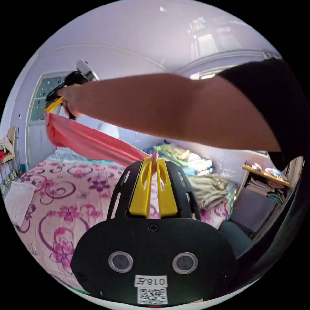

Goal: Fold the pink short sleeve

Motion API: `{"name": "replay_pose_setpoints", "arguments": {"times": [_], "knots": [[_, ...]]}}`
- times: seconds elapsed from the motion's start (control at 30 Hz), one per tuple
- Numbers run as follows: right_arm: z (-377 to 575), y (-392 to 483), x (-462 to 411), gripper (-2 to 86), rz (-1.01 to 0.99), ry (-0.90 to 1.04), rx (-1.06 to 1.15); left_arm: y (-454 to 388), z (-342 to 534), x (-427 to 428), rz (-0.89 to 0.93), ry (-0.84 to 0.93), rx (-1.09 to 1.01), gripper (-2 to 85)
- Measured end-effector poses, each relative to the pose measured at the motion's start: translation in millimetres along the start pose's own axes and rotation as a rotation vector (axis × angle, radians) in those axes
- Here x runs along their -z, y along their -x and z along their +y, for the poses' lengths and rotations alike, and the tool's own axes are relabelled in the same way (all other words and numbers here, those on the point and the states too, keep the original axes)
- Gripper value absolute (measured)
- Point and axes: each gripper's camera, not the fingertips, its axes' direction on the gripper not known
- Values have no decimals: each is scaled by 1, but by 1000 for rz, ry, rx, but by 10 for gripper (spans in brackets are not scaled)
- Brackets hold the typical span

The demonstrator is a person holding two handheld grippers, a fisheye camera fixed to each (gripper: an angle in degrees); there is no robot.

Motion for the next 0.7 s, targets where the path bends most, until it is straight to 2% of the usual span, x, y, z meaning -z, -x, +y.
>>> {"name": "replay_pose_setpoints", "arguments": {"times": [0.17, 0.2, 0.3, 0.37, 0.43, 0.53, 0.6, 0.7], "knots": [[82, 7, -113, 76, 11, 300, 14, 15, 61, -40, 123, 339, -2, 106], [103, 1, -127, 90, -48, 391, 7, 22, 75, -39, 145, 392, 22, 118], [146, -17, -113, 106, -260, 498, 0, 48, 99, -17, 163, 425, 103, 121], [168, -38, -67, 104, -380, 410, -47, 70, 101, 4, 85, 401, 158, 113], [197, -74, -7, 101, -460, 269, -144, 111, 93, 29, -81, 335, 240, 109], [270, -158, 88, 97, -473, 24, -440, 178, 71, 39, -264, 249, 339, 107], [340, -219, 142, 102, -447, -121, -705, 220, 55, 26, -321, 240, 388, 114], [410, -270, 176, 116, -461, -200, -969, 284, 35, -20, -317, 271, 484, 144]]}}
